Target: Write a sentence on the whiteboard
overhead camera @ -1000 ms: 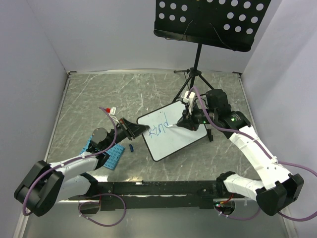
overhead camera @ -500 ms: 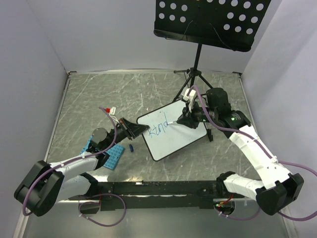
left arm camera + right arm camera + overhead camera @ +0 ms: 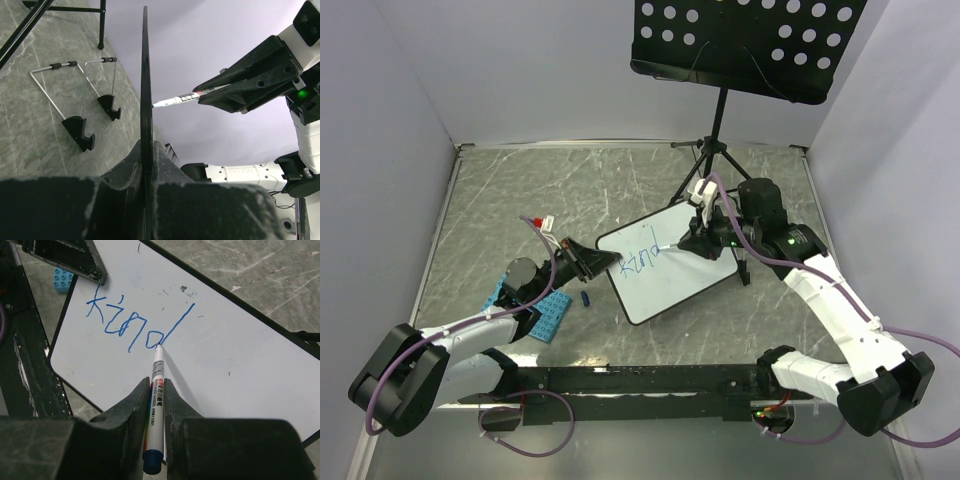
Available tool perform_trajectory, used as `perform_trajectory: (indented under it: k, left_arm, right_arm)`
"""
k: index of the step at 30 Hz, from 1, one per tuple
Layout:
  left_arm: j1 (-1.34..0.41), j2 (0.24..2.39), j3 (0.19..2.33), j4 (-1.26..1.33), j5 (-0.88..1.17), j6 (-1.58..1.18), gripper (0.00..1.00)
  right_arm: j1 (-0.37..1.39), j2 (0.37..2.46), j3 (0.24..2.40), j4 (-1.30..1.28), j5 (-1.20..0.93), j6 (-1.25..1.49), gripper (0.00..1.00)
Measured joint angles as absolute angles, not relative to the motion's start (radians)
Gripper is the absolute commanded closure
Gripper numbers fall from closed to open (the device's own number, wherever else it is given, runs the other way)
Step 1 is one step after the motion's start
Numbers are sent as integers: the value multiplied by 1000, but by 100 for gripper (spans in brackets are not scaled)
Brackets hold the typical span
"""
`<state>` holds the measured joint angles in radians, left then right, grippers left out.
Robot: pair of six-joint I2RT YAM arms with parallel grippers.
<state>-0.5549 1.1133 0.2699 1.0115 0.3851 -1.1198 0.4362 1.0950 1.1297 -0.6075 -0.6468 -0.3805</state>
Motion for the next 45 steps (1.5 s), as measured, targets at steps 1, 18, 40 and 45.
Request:
perform_trajectory:
  k: [1,18,40,45]
  left_arm:
    - [-555,1113,270,1012,385,-1120,99]
    - [-555,1113,278,1003,378,-1119,99]
    - [-555,1112,278,1012,384,-1121,99]
    - [-555,1112,278,1012,384,-1121,99]
  right_arm:
    - [434,1090,1126,-607,-647,-382,100]
    - [407,1057,1092,-622,-648,-387,100]
    - [394,1097,1146,-613,-663,-379,100]
    - [394,1097,1146,-613,-663,-379,100]
